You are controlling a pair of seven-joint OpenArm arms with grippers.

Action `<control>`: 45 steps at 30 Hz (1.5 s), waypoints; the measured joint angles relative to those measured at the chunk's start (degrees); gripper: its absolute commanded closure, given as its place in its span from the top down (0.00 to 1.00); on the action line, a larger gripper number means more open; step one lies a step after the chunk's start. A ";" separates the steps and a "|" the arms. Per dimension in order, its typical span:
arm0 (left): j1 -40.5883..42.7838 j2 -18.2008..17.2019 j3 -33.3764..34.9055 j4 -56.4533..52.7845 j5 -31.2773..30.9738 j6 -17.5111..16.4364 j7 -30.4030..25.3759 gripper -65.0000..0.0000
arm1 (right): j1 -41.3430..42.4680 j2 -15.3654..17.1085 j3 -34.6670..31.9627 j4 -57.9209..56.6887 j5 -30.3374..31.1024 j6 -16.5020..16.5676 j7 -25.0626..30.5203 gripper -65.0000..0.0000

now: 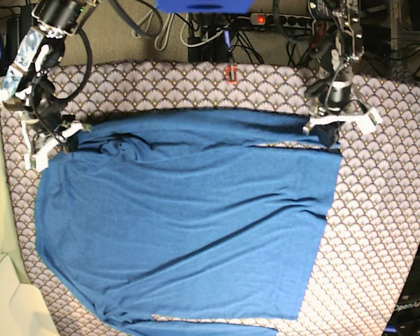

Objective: Fold the T-shirt properly
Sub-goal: 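Lift the hem with both grippers and pull it toward the collar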

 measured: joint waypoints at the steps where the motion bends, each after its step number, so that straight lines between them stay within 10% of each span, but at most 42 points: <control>1: -0.31 0.00 -0.09 0.00 0.02 0.13 1.46 0.01 | 0.07 0.02 0.00 0.00 -0.28 0.00 -0.13 0.00; 45: -10.05 -1.14 -1.95 2.21 0.15 -0.09 3.45 0.01 | 8.07 2.67 -0.31 -0.26 -0.44 -0.20 -1.14 0.00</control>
